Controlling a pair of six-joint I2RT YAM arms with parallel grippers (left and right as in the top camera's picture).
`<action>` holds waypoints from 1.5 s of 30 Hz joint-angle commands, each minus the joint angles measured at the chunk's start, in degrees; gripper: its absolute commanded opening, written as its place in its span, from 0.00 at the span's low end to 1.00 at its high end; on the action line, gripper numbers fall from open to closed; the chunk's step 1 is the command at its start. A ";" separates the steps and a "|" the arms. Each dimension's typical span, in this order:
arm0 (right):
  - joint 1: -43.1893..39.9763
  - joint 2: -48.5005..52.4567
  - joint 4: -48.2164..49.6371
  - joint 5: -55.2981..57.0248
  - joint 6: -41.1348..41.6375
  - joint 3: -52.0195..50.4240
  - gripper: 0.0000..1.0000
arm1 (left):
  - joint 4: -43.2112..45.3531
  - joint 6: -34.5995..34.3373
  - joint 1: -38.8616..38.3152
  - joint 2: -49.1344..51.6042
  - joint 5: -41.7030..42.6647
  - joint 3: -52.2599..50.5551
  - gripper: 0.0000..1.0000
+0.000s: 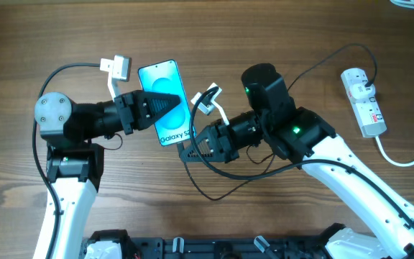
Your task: Plug charger to phone and switch on socket
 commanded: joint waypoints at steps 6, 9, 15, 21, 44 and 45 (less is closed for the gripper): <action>-0.96 -0.37 3.91 5.09 1.77 2.10 0.04 | -0.33 2.64 -2.03 -0.39 8.26 -0.52 0.04; -0.96 -0.37 3.74 5.09 1.88 2.10 0.04 | -0.31 2.64 -2.03 -0.39 8.24 -0.52 0.04; -0.96 -0.37 4.11 5.90 1.90 2.10 0.04 | -0.31 3.26 -2.03 -0.39 8.94 -0.52 0.04; -0.96 -0.37 4.20 6.60 2.23 2.10 0.04 | -0.31 3.26 -2.03 -0.39 9.11 -0.52 0.04; -0.96 -0.37 1.07 3.54 -0.90 2.10 0.68 | -0.26 3.48 -2.03 -0.39 10.56 -0.50 0.04; -0.96 -0.37 0.33 3.52 -1.88 2.10 0.68 | -0.26 3.52 -2.03 -0.39 10.54 -0.50 0.04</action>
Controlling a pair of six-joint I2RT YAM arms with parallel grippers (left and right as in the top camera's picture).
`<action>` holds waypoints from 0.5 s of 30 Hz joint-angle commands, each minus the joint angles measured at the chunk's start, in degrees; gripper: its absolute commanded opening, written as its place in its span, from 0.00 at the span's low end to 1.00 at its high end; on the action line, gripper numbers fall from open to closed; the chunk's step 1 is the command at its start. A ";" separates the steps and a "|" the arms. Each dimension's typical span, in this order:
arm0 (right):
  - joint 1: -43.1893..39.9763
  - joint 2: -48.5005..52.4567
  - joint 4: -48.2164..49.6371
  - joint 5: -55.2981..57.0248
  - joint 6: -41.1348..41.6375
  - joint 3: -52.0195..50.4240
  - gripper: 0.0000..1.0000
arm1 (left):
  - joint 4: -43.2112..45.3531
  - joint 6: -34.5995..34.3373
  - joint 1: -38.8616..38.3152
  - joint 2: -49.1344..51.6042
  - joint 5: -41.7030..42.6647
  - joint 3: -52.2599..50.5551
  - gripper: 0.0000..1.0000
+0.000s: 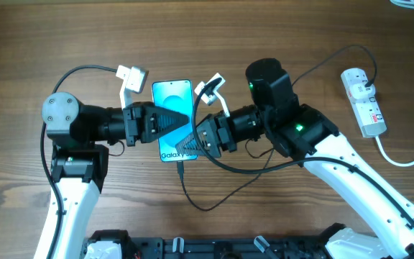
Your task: Plug charger to phone and switch on socket
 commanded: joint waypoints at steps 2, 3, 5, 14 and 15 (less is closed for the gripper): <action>-0.13 -0.37 -1.64 -0.52 -4.24 1.22 0.63 | 0.15 2.62 -0.09 -0.44 1.51 -0.04 0.04; -0.11 -0.37 -1.27 -0.52 -4.22 1.22 0.58 | 0.15 2.60 -0.09 -0.44 1.53 -0.04 0.04; -0.11 -0.37 0.28 -0.52 -4.22 1.22 0.47 | 0.15 2.60 -0.09 -0.39 1.53 -0.04 0.04; -0.11 -0.37 4.17 -0.52 -4.04 1.22 0.20 | 0.15 2.60 -0.09 -0.39 1.27 -0.04 0.04; -0.11 -0.37 4.17 -0.48 -4.07 1.22 0.17 | 0.15 2.60 -0.09 -0.39 1.11 -0.04 0.04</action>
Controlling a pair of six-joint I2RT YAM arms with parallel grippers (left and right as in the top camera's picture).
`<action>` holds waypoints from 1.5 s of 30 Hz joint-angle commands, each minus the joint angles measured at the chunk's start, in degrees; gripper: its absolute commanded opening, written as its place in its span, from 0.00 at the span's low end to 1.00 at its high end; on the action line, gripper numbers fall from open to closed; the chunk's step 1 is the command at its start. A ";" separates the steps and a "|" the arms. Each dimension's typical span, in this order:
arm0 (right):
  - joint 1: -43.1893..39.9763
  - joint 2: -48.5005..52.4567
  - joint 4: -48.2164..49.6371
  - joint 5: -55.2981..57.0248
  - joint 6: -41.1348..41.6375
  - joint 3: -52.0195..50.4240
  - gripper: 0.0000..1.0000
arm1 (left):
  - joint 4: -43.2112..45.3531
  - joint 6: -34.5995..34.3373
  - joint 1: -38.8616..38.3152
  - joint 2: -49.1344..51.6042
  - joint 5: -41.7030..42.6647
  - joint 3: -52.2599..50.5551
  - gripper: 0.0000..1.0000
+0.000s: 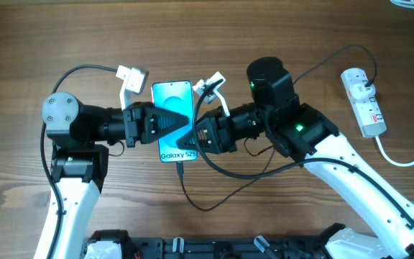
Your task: Plug charger to phone and switch on socket
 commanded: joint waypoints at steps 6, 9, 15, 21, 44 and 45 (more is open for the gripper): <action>-0.13 -0.37 0.57 -0.04 -0.81 1.20 0.04 | 0.20 1.22 -0.09 -0.39 0.04 -0.02 0.22; -0.13 -0.37 0.76 -0.02 -0.81 1.20 0.04 | 0.20 1.22 -0.09 -0.39 -0.39 -0.02 0.46; -0.13 -0.37 -0.79 3.89 -0.85 1.20 0.04 | 0.20 1.20 2.19 -0.39 -0.52 -0.02 0.92; -2.93 0.11 -12.66 17.27 -7.87 1.20 0.04 | 0.17 1.22 8.61 -0.39 -0.09 -0.02 1.00; -4.63 15.47 -16.17 25.31 -13.40 1.20 0.04 | -38.05 31.91 13.53 23.26 -27.19 -0.04 1.00; -4.63 15.47 -16.09 25.31 -13.90 1.20 0.04 | -41.20 32.76 13.42 23.26 -32.11 -0.04 1.00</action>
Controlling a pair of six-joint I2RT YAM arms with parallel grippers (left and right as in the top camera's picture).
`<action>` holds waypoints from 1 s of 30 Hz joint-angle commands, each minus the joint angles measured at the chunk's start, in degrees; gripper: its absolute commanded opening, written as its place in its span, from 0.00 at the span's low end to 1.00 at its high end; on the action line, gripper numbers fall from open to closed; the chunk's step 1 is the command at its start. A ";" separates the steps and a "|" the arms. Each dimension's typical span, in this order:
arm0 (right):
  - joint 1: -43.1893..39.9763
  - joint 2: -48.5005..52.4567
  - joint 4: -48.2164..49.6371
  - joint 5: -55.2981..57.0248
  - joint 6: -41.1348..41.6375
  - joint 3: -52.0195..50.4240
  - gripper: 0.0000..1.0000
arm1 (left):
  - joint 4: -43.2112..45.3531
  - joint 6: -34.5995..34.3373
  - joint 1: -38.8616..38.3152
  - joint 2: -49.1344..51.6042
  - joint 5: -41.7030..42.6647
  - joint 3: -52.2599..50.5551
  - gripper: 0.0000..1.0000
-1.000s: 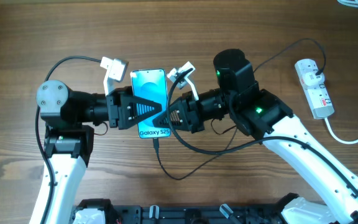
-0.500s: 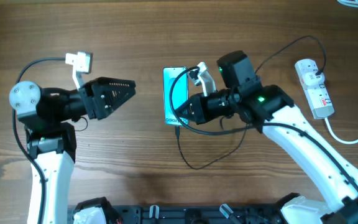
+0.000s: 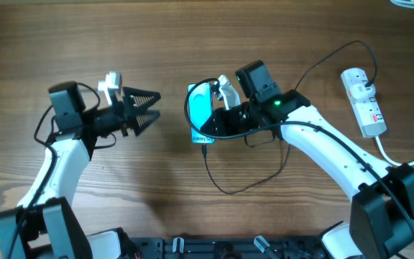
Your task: Plug charger to phone and switch on socket
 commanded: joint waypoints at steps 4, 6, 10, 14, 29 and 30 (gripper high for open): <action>0.07 0.35 1.64 -0.76 -2.62 0.57 0.04 | -12.94 8.79 -0.57 0.55 -32.74 -0.13 1.00; 0.07 0.35 2.23 -0.79 -2.47 0.57 0.04 | -13.00 8.79 -0.57 0.55 -33.88 -0.13 1.00; 0.07 0.35 2.19 -0.79 -2.47 0.57 0.04 | -13.00 8.81 -0.57 0.55 -34.07 -0.13 1.00; 0.07 0.35 2.25 -0.74 -2.60 0.57 0.05 | -13.00 8.81 -0.55 0.55 -35.32 -0.13 1.00; 0.07 9.03 4.46 -0.07 -4.15 0.57 0.04 | -13.00 8.81 -0.55 0.55 -35.34 -0.13 1.00; 0.07 10.01 4.83 0.09 -4.09 0.57 0.04 | -13.00 8.81 -0.55 0.55 -35.32 -0.13 1.00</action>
